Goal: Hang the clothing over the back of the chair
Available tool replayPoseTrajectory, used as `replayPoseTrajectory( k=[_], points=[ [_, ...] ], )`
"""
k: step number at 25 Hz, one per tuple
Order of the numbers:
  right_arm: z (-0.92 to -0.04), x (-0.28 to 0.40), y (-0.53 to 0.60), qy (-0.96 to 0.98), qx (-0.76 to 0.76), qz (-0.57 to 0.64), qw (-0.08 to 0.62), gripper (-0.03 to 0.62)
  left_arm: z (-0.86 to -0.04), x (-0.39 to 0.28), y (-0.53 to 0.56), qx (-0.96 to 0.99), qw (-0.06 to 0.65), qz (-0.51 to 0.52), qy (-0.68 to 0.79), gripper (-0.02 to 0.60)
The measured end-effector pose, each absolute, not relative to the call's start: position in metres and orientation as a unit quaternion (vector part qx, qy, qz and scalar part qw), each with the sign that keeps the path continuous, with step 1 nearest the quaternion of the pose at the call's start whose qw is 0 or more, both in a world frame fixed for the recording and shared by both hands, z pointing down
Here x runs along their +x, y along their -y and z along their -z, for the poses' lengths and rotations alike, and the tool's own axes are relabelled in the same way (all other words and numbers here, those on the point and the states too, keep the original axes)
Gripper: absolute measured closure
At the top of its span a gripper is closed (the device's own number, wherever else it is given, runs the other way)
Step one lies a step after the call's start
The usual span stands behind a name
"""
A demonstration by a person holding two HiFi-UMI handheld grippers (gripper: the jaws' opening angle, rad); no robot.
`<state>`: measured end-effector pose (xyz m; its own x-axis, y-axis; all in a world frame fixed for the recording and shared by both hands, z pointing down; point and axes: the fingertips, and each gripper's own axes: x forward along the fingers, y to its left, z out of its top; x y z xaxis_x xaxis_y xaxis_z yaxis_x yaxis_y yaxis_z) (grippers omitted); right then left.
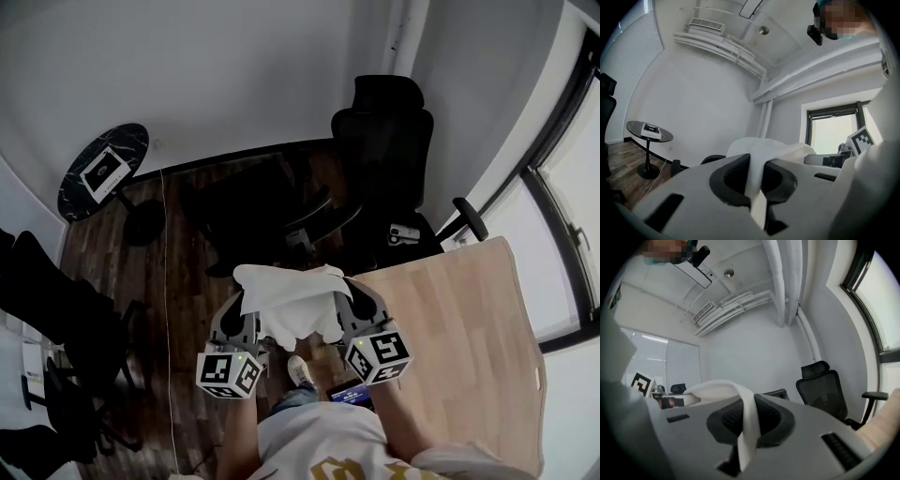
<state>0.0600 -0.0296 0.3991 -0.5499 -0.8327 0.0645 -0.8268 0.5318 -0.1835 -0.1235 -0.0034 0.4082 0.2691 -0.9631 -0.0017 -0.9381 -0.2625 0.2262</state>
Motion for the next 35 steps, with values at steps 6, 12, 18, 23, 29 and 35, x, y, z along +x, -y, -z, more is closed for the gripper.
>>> replayPoseTrajectory(
  k=[6,12,18,23,29,35],
  points=[
    [-0.396,0.039,0.092,-0.866,-0.492,0.086,0.014,0.568,-0.407,-0.146,0.072,0.804,0.084,0.071,0.584,0.551],
    [-0.393,0.038,0.118,-0.856,-0.51,0.082,0.014,0.568,-0.407,-0.146,0.105,0.811,0.096,0.078,0.571,0.551],
    [-0.386,0.034,0.131,-0.854,-0.514,0.079,0.022,0.568,-0.402,-0.15,0.117,0.815,0.091,0.077,0.567,0.551],
    [-0.384,0.03,0.138,-0.855,-0.512,0.074,0.02,0.568,-0.4,-0.154,0.125,0.815,0.09,0.077,0.567,0.551],
    [-0.379,0.033,0.143,-0.858,-0.51,0.065,0.021,0.568,-0.393,-0.151,0.135,0.817,0.085,0.088,0.564,0.551],
    [-0.386,0.039,0.144,-0.854,-0.515,0.07,0.013,0.568,-0.398,-0.146,0.14,0.82,0.087,0.081,0.56,0.551]
  ],
)
